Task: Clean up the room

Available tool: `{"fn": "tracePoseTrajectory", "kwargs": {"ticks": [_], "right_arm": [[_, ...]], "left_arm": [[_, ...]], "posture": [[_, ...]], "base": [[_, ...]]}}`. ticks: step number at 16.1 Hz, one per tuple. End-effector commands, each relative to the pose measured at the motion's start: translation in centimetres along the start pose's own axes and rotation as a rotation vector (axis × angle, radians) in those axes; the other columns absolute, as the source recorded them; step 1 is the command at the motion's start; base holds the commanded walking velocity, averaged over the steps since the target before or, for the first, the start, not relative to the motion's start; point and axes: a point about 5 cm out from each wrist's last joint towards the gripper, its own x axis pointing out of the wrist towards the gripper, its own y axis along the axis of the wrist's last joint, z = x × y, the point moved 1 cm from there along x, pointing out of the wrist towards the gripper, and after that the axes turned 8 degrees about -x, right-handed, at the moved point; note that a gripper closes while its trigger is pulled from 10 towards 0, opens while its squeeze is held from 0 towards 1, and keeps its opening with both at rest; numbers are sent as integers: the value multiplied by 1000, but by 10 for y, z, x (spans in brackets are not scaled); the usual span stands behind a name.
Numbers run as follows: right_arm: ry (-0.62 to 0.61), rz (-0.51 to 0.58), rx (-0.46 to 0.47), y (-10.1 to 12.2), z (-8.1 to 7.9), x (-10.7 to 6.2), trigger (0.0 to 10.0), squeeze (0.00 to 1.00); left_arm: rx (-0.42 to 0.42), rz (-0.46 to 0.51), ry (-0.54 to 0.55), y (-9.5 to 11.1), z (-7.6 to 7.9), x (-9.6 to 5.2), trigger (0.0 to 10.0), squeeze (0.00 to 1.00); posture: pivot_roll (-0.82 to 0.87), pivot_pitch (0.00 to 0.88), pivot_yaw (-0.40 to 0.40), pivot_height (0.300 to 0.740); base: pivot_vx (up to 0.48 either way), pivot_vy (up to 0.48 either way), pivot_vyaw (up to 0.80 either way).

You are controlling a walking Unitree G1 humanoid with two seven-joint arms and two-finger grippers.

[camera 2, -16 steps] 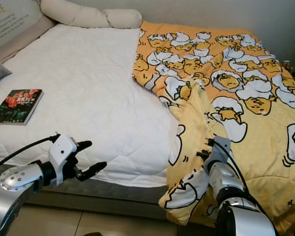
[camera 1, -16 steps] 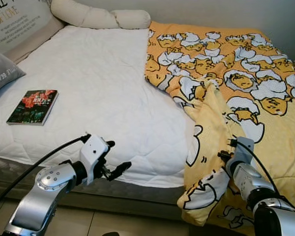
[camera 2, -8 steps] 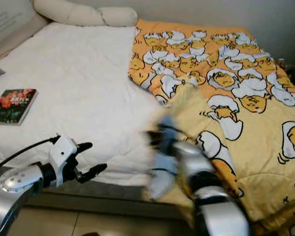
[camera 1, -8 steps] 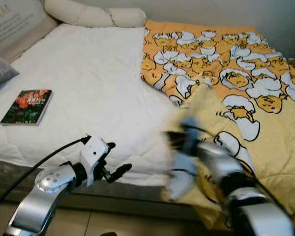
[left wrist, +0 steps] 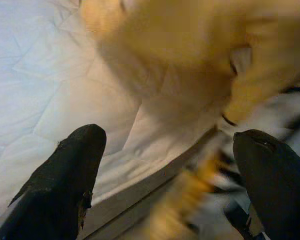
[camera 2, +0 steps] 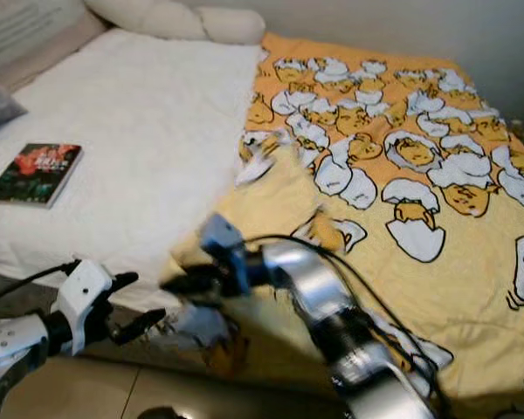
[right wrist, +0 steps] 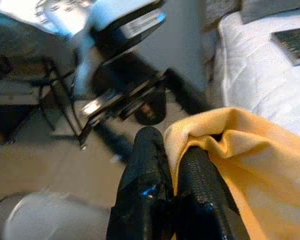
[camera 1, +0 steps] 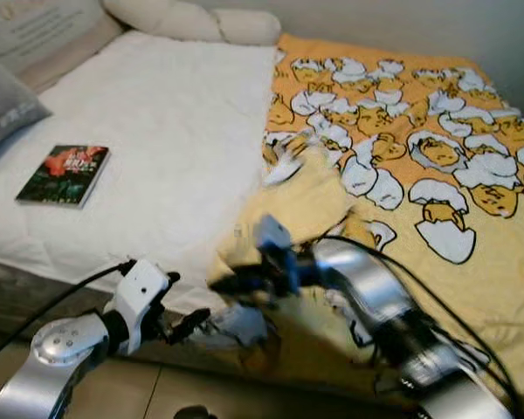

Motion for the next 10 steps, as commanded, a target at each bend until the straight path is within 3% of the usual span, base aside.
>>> {"fn": "tracePoseTrajectory", "kwargs": {"ticks": [1,2,3,4,5,6,10], "right_arm": [[37,17,-27,9,-5,-8,1529,0],[36,2,-32,7,-8,-15,2431,0],[6,-16,-21,3,-7,-22,10000,0],[-11,-35,0,1,-7,-29,10000,0],[6,-30,28,2,-10,-36,10000,463],[17,-24,44,4,-12,-39,10000,1000],[46,-10,58,14,-20,-45,10000,1000]], "left_arm": [[11,3,-8,4,2,0,10000,82],[8,6,-3,4,2,0,10000,82],[-3,3,1,1,4,-1,10000,82],[8,-17,-6,-3,4,-2,10000,75],[7,-11,1,-2,3,-1,10000,78],[4,-6,-1,-1,3,1,10000,78],[5,-9,-18,0,5,4,10000,75]], "posture": [[203,0,-59,740],[208,0,-68,740],[208,0,-72,740],[200,0,-68,740],[186,0,-57,740],[183,0,-54,740],[178,0,-39,740]], "base": [[0,0,0],[0,0,0],[0,0,0],[0,0,0],[0,0,0],[0,0,0],[0,0,0]]}}
